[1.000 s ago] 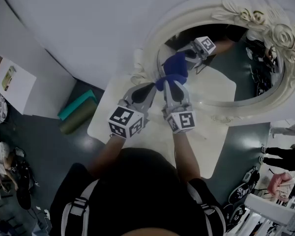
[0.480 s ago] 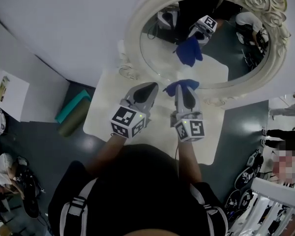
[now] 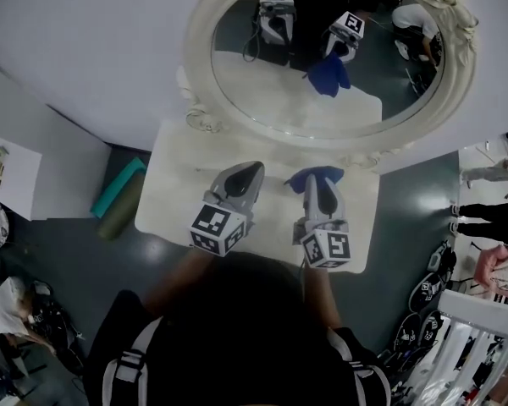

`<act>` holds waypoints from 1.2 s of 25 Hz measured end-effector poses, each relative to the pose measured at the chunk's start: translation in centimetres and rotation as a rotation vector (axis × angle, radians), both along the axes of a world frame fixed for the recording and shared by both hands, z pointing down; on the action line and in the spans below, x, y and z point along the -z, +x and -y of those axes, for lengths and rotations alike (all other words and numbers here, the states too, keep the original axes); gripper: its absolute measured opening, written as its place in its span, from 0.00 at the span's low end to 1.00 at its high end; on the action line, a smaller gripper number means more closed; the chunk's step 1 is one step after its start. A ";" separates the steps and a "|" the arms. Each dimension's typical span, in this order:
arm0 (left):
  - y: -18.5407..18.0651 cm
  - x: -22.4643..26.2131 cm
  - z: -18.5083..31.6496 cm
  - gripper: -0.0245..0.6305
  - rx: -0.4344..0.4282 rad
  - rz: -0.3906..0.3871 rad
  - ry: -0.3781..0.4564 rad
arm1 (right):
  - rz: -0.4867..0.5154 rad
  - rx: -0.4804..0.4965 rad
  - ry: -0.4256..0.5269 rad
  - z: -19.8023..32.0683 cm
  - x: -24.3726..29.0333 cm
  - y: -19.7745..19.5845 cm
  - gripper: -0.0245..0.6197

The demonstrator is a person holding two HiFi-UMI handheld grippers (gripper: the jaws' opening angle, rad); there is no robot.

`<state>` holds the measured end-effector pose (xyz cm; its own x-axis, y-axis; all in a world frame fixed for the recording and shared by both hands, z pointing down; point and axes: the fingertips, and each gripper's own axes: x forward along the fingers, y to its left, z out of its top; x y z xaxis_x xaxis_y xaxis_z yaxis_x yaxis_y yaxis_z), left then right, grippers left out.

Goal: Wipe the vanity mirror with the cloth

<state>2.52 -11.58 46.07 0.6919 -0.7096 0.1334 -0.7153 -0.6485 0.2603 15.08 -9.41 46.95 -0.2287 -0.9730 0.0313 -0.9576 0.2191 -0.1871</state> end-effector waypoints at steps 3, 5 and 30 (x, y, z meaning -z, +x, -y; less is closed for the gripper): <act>0.7 -0.7 -0.8 0.05 -0.009 0.007 -0.013 | 0.004 -0.018 -0.031 -1.1 -1.0 0.7 0.10; 1.1 -0.8 -1.0 0.05 -0.010 0.010 -0.011 | -0.005 -0.020 -0.047 -1.5 -1.6 0.7 0.10; 1.5 -0.6 -2.3 0.05 -0.028 0.015 -0.003 | 0.001 -0.019 -0.034 -3.2 -1.6 0.4 0.10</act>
